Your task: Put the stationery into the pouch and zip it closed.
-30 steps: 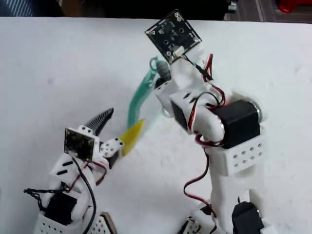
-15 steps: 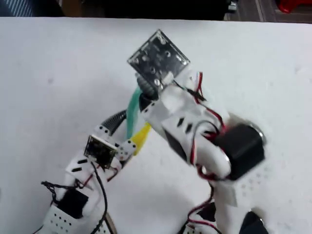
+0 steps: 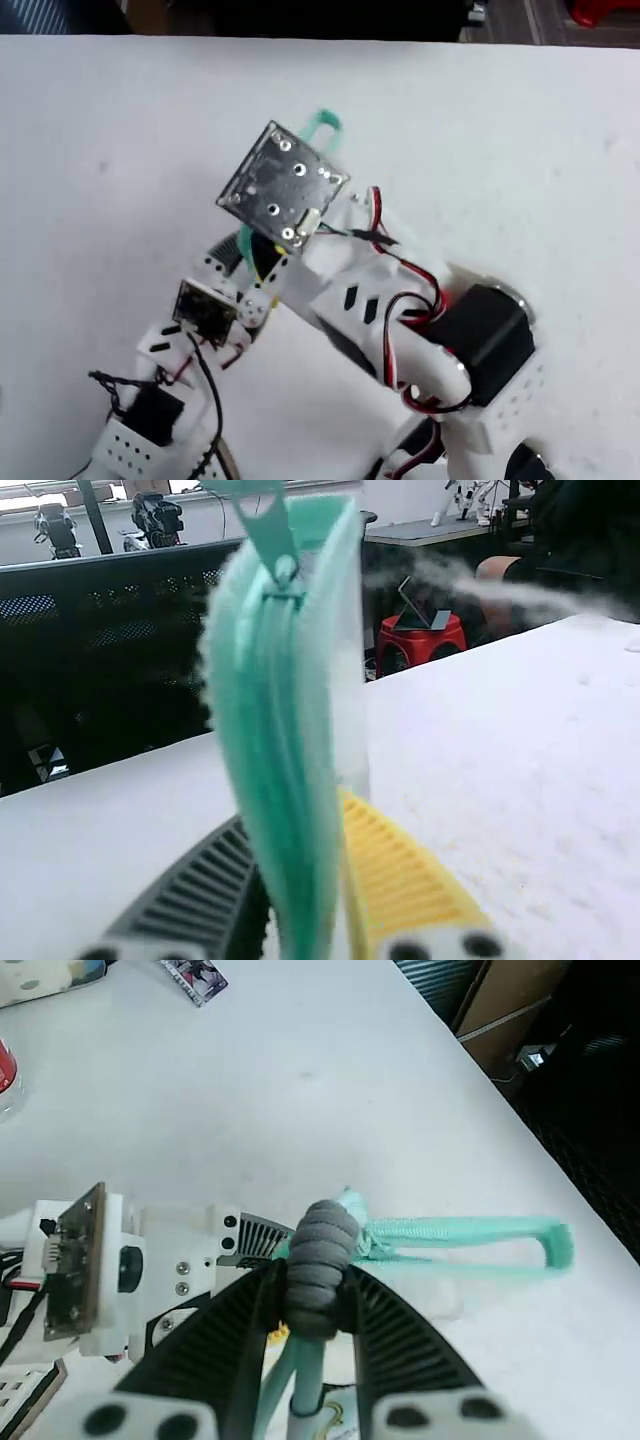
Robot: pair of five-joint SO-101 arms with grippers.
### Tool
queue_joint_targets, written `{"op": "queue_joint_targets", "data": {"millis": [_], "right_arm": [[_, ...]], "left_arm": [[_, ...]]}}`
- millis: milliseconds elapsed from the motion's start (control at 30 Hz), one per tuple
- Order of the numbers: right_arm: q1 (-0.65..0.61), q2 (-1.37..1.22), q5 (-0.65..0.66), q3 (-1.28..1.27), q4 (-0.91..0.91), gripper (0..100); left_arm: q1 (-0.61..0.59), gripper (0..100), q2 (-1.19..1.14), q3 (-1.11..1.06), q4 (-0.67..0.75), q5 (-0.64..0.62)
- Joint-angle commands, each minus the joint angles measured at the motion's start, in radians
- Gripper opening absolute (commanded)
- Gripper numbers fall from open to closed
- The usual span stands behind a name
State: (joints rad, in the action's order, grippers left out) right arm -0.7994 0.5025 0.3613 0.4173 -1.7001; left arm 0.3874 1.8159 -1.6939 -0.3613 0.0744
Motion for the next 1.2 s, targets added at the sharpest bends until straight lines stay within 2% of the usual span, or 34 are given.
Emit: {"op": "queue_joint_targets", "data": {"millis": [0, 200, 300, 567, 733, 933, 1167], "right_arm": [[0.061, 0.012, 0.008, 0.029, 0.033, 1.6], [0.168, -0.038, 0.006, 0.002, 0.125, 1.6], [0.183, -0.091, 0.005, -0.011, 0.170, 1.7], [0.199, -0.232, 0.005, -0.009, 0.289, 1.7], [0.285, -0.295, 0.002, -0.009, 0.312, 1.7], [0.452, -0.320, -0.091, -0.009, 0.372, 1.7], [0.507, -0.320, -0.087, -0.009, 0.410, 1.6]], "left_arm": [[-0.033, 2, 0.012, 0.121, -0.100, 0.005], [-0.025, 2, 0.013, 0.315, -0.407, 0.005], [-0.025, 2, 0.013, 0.359, -0.482, 0.005], [0.025, 2, 0.013, 0.341, -0.526, 0.012], [0.019, 2, 0.013, 0.339, -0.542, 0.038], [0.019, 2, 0.013, 0.325, -0.537, 0.055], [0.019, 2, 0.013, 0.324, -0.537, 0.055]]}}
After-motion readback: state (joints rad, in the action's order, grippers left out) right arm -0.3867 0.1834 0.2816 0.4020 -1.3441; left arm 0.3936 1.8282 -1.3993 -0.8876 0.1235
